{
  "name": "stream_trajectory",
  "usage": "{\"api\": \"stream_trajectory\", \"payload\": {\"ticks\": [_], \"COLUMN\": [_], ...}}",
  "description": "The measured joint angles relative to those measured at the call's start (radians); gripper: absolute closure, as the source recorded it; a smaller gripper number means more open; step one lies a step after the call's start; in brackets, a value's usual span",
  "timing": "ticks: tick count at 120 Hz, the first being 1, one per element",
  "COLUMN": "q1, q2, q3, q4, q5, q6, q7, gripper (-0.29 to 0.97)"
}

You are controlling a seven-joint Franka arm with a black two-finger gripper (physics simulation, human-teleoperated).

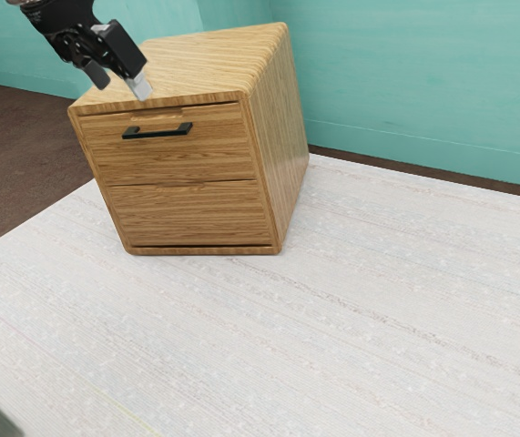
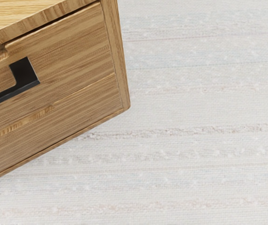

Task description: Pull the drawer handle with one arm to open the drawer

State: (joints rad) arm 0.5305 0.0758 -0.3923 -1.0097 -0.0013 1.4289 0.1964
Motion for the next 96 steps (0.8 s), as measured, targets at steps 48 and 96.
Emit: {"api": "stream_trajectory", "payload": {"ticks": [48, 96], "q1": [-0.046, -0.166], "q2": [-0.471, -0.552], "q3": [0.101, 0.211], "q4": [-0.656, -0.784], "q5": [0.006, 0.015], "q6": [0.061, 0.222], "q7": [-0.011, 0.418], "gripper": [0.02, 0.02]}}
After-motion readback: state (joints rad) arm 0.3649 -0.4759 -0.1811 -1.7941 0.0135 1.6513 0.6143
